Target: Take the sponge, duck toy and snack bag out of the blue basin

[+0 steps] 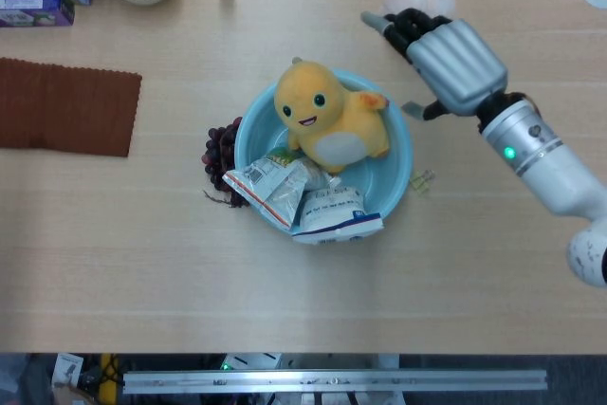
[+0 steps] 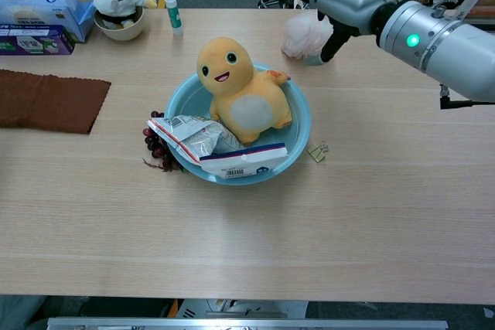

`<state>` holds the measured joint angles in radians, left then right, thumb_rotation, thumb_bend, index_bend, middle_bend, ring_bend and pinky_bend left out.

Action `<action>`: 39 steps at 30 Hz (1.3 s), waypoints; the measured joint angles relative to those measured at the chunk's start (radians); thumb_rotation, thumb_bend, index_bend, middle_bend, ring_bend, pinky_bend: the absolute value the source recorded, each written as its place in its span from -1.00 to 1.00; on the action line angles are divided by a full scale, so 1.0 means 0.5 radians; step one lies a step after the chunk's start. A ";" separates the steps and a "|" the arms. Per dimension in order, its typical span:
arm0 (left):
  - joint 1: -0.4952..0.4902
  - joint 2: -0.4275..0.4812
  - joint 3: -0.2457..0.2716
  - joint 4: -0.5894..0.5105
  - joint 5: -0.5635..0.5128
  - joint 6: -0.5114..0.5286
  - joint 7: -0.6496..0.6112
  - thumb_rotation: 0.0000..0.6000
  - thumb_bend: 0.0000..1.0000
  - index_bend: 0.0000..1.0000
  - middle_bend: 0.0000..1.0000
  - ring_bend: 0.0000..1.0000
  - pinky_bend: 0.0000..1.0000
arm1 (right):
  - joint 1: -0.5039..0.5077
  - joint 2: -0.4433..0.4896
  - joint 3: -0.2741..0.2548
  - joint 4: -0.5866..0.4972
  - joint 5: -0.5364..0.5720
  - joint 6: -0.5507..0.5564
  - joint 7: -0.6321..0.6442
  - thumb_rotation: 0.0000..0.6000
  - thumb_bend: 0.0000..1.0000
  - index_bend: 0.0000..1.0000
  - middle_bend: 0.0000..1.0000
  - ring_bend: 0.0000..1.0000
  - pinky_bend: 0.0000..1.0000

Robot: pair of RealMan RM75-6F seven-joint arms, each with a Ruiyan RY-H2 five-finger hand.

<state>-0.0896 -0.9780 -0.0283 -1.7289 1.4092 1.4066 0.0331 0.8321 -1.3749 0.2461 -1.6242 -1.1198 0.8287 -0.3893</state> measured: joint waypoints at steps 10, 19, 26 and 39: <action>0.012 0.007 0.005 0.002 0.010 0.011 -0.024 1.00 -0.54 -1.00 -0.88 -0.98 -0.85 | 0.151 -0.104 -0.027 -0.069 -0.026 -0.010 -0.144 1.00 -0.81 -1.00 -0.66 -0.73 -0.30; 0.026 0.017 0.006 0.026 -0.022 0.002 -0.058 1.00 -0.54 -1.00 -0.88 -0.98 -0.84 | 0.366 -0.390 -0.045 0.178 0.251 -0.047 -0.434 1.00 -0.81 -1.00 -0.66 -0.76 -0.35; 0.031 0.022 0.000 0.045 -0.033 0.001 -0.083 1.00 -0.54 -1.00 -0.88 -0.98 -0.84 | 0.507 -0.567 -0.049 0.350 0.385 -0.044 -0.569 1.00 -0.80 -0.98 -0.65 -0.76 -0.35; 0.037 0.027 0.000 0.063 -0.028 -0.005 -0.118 1.00 -0.54 -1.00 -0.88 -0.98 -0.84 | 0.515 -0.675 -0.054 0.471 0.384 0.153 -0.594 1.00 -0.35 0.19 0.03 0.04 0.53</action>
<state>-0.0713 -0.9643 -0.0283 -1.6974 1.3952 1.4043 -0.0261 1.0898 -1.7123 0.2190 -1.3888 -0.9277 0.9054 -0.6861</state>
